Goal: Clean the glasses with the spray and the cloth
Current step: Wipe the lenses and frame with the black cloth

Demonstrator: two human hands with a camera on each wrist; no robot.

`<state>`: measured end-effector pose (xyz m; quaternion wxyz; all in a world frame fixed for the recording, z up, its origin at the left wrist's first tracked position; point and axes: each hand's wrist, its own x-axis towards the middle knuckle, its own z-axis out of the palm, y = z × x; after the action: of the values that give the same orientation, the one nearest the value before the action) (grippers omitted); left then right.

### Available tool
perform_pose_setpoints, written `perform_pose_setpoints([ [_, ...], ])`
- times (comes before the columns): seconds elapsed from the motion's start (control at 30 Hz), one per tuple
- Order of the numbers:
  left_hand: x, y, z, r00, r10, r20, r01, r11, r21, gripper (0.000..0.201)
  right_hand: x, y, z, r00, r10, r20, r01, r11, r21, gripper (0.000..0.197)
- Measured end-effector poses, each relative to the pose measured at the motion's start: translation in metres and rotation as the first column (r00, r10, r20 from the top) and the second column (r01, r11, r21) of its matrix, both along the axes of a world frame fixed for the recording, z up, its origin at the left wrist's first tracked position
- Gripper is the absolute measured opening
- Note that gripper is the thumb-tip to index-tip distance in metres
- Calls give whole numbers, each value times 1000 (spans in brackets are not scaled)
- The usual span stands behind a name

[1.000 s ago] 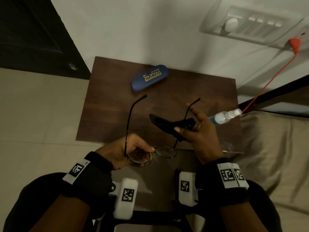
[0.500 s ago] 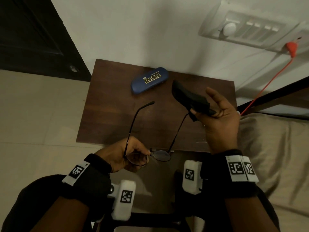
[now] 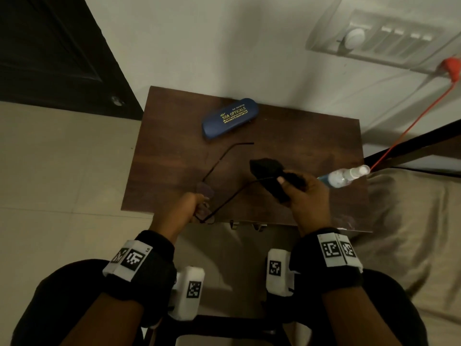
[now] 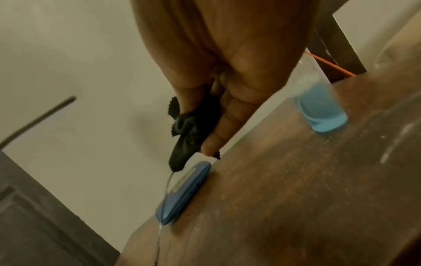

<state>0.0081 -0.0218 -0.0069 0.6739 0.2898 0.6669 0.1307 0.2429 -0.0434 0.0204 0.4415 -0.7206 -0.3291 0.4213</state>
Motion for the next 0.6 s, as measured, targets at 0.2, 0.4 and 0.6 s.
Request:
perform_pose_setpoints([
  [0.2, 5, 5, 4, 980, 192, -52, -186, 976, 110, 19, -8, 10, -17, 991, 113, -68, -123, 978, -171, 25],
  [0.4, 10, 6, 8, 976, 218, -21, -216, 974, 60, 19, -4, 22, -17, 981, 189, 44, -174, 957, -233, 55],
  [0.6, 14, 4, 14, 955, 296, 7, -296, 955, 19, 21, -7, 10, -5, 890, 112, 442, 9, 965, -263, 43],
])
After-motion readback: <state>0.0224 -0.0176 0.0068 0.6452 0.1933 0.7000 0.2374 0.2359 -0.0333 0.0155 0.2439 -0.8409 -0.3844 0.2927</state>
